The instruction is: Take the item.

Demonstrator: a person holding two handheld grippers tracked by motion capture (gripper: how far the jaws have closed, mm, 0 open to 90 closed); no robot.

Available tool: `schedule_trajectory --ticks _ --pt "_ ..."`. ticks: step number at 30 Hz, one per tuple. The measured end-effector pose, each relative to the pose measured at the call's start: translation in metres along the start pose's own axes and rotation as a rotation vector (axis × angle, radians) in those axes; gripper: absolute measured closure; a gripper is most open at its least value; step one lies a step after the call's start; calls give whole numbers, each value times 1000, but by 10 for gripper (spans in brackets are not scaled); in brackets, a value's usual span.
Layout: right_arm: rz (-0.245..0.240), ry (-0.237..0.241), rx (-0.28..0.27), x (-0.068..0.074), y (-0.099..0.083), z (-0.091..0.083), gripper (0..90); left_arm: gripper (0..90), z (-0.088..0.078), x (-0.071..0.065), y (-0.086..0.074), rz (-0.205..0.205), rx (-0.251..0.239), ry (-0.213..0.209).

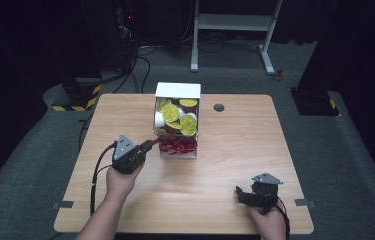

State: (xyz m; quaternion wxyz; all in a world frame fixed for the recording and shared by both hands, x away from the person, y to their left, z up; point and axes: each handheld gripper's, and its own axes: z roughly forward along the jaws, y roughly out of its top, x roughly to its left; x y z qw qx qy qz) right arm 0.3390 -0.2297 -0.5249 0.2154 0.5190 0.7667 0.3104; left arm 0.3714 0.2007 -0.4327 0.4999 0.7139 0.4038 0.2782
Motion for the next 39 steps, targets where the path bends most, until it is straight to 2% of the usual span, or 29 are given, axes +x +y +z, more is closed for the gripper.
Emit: schedule_trajectory --ticks 12,22,39 --pt "0 0 0 0 0 0 91 859 -10 4 0 -17 1 -6" --pt "0 0 0 0 0 0 92 866 -26 4 0 -34 -26 -3" --pt "0 0 0 0 0 0 92 881 -40 7 1 -40 -51 6"
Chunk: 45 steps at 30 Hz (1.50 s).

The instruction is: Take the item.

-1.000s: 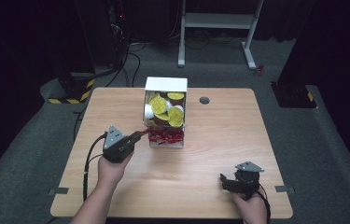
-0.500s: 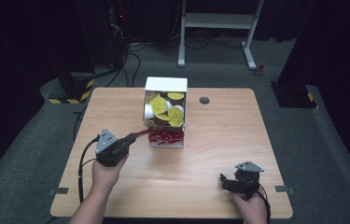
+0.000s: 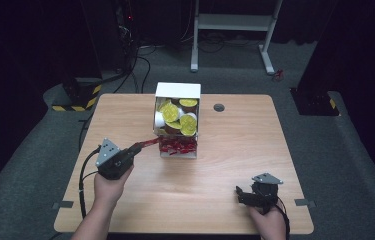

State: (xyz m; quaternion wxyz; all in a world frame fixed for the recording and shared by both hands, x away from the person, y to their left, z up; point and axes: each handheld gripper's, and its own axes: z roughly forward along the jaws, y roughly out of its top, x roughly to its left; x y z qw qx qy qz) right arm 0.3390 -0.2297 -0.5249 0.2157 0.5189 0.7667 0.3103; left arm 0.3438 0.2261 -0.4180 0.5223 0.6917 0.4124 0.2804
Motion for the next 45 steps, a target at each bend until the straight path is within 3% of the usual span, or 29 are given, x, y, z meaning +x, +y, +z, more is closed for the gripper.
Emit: schedule_trajectory --ticks 12,27,45 --pt "0 0 0 0 0 0 92 885 -14 0 0 -4 -26 14" --pt "0 0 0 0 0 0 91 886 -35 12 1 -28 -56 38" --pt "0 0 0 0 0 0 92 886 -40 31 5 -33 -60 94"
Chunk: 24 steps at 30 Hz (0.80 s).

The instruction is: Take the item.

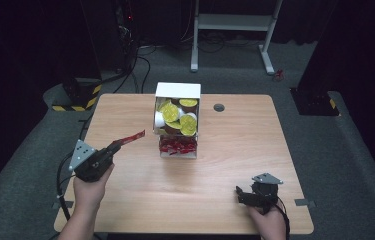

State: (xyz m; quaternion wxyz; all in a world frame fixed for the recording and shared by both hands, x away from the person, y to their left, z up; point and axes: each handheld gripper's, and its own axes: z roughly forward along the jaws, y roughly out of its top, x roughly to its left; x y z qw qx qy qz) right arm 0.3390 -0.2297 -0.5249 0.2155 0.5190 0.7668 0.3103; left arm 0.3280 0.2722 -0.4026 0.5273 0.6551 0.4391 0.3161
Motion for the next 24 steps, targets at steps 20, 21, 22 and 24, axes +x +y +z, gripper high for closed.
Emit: schedule_trajectory --ticks 20,21,22,24 --pt "-10 0 -3 0 0 0 96 885 21 14 6 -18 12 28" --pt "-10 0 -3 0 0 0 96 885 23 14 6 -21 13 30" --pt "-10 0 -3 0 0 0 96 885 25 15 6 -19 15 34" --pt "-10 0 -3 0 0 0 96 886 28 17 6 -19 16 39"
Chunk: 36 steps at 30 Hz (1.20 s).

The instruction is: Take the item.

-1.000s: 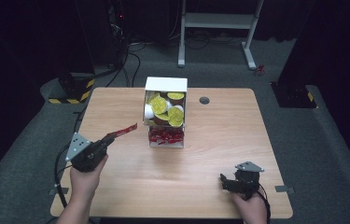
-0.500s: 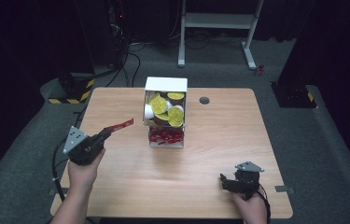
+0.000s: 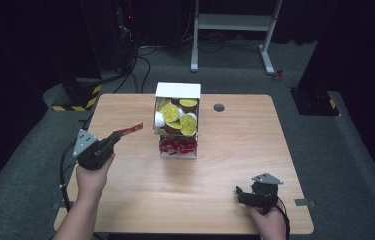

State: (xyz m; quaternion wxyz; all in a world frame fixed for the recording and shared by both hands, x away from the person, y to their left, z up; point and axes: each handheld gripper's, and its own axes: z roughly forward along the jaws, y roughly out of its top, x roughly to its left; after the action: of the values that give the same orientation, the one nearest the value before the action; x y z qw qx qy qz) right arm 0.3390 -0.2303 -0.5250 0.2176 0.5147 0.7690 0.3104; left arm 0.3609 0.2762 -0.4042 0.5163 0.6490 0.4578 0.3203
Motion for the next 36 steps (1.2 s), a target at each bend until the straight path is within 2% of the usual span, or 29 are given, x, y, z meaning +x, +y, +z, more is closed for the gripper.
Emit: schedule_trajectory --ticks 10,20,26,36 --pt "-1 1 0 0 0 0 99 885 20 10 -3 -19 31 32" --pt "5 1 0 0 0 0 101 885 43 23 -11 -7 66 75" --pt "5 1 0 0 0 0 101 885 52 29 -15 -15 74 81" --pt "7 1 1 1 0 -1 102 885 69 36 -25 2 115 108"
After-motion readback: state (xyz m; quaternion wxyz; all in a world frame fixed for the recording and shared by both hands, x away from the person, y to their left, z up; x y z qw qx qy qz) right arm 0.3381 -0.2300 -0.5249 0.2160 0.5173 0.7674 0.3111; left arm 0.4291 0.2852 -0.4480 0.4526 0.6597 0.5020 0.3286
